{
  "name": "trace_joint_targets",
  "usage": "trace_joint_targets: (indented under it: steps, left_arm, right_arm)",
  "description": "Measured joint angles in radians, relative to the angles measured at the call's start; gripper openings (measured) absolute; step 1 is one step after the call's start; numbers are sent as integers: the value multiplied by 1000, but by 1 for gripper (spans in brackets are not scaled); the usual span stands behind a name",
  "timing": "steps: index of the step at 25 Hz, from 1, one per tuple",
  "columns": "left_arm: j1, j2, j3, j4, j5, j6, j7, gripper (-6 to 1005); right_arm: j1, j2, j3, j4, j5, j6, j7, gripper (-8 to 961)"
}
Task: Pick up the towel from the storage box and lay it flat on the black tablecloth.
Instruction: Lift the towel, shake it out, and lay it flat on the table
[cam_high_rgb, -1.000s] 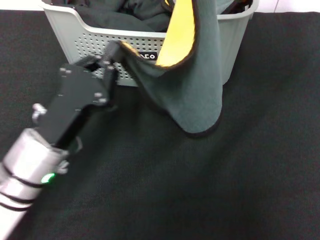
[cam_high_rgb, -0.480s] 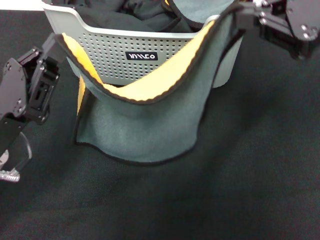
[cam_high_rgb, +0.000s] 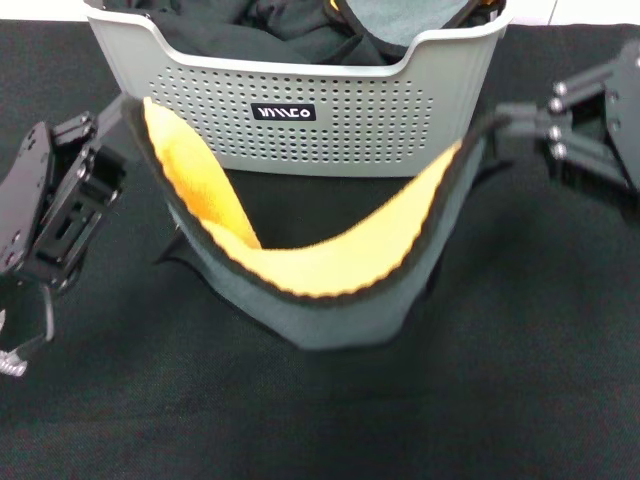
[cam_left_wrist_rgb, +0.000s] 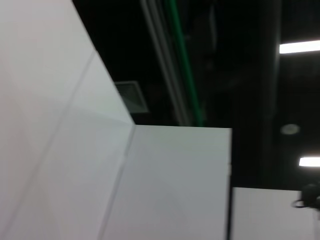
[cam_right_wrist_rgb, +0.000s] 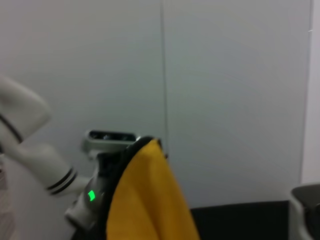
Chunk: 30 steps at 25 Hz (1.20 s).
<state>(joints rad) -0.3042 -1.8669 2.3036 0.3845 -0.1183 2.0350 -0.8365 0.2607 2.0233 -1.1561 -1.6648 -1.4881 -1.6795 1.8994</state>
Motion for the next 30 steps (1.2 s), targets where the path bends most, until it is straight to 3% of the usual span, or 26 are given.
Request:
trace_joint_targets:
  steps: [7, 12, 15, 17, 21, 25, 30]
  left_arm:
    - [31, 57, -11, 104, 69, 3, -58, 8]
    - [110, 70, -151, 220, 233, 4, -86, 9]
    - [198, 56, -298, 313, 358, 4, -139, 9]
    - [219, 50, -332, 334, 379, 4, -151, 10]
    - [337, -9, -503, 444, 534, 4, -254, 10]
    - [383, -35, -547, 458, 581, 4, -295, 11]
    - [456, -45, -548, 467, 631, 4, -301, 12]
  right_arm:
    - [-42, 1, 20, -31, 17, -136, -13, 14]
    - [-84, 2, 60, -84, 66, -216, -10, 14]
    - [-106, 3, 93, -107, 110, -249, -5, 12]
    - [-114, 3, 116, -116, 138, -272, 5, 12]
    - [-122, 3, 141, -117, 183, -310, 38, 13]
    - [-151, 4, 145, -108, 217, -342, 56, 14]
    - [-202, 5, 178, -81, 241, -416, 65, 13]
